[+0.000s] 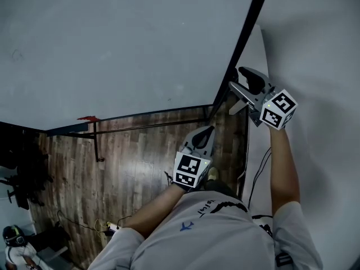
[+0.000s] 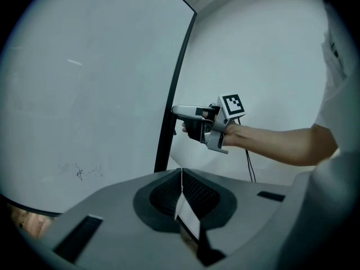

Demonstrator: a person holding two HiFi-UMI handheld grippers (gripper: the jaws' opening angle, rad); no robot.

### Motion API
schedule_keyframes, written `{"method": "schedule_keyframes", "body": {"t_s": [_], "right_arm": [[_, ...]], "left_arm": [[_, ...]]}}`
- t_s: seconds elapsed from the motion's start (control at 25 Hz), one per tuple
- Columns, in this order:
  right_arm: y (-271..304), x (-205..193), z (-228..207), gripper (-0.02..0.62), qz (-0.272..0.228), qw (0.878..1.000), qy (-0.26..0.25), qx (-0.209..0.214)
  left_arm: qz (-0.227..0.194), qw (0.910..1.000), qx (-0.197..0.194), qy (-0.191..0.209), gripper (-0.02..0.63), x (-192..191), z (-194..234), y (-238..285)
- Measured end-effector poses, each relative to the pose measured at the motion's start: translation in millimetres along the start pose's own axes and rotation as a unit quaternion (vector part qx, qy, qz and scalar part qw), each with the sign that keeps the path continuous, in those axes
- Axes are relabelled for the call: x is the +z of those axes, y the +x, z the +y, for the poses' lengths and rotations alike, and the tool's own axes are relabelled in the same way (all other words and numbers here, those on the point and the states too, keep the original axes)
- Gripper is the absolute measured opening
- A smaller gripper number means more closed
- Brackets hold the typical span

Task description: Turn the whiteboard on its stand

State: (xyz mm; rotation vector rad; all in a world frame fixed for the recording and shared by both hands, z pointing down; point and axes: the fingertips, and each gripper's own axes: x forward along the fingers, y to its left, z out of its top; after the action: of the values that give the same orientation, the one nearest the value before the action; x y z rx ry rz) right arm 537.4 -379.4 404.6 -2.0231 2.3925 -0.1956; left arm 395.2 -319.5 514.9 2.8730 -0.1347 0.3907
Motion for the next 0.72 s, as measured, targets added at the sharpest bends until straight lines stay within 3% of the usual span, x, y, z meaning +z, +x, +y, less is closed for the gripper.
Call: {"method": "schedule_keyframes", "body": {"t_s": [0.24, 0.52, 0.72], "right_arm": [[15.2, -6.8, -2.7, 0.239, 0.002, 0.998, 0.002, 0.06], [26.6, -20.1, -3.5, 0.238, 0.009, 0.992, 0.027, 0.125], [32.5, -29.3, -0.1, 0.196, 0.025, 0.991, -0.001, 0.13]], "left_arm": [[-0.005, 0.9996, 0.026, -0.007, 0.014, 10.2, 0.2, 18.8], [-0.054, 0.9975, 0.046, 0.008, 0.014, 47.6, -4.4, 33.4], [-0.052, 0.9973, 0.05, 0.01, 0.014, 52.9, -12.6, 33.1]]}}
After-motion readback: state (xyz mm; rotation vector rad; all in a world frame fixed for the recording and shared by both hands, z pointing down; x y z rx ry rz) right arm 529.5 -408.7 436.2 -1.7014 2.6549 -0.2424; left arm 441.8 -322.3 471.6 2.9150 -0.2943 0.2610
